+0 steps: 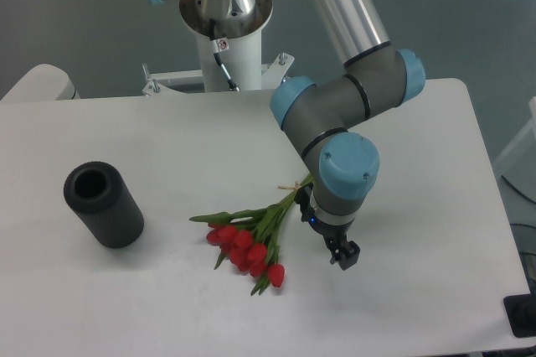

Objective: Pick up the flowers from the table

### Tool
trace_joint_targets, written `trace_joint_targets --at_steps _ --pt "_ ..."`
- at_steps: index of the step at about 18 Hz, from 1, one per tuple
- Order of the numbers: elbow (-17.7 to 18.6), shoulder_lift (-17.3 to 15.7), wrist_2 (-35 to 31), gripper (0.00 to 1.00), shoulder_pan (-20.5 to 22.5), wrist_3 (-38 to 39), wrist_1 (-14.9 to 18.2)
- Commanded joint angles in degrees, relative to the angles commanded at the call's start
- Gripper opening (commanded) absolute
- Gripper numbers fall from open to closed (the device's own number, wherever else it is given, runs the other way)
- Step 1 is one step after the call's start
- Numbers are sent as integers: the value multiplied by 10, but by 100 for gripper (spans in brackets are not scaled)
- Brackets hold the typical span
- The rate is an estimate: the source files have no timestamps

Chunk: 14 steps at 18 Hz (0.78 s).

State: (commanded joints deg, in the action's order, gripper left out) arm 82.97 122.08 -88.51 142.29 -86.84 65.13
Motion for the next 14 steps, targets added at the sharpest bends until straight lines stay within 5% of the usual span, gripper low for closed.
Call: trace_joint_targets --at_steps 14 --pt "32 -27 7 100 -1 9 4"
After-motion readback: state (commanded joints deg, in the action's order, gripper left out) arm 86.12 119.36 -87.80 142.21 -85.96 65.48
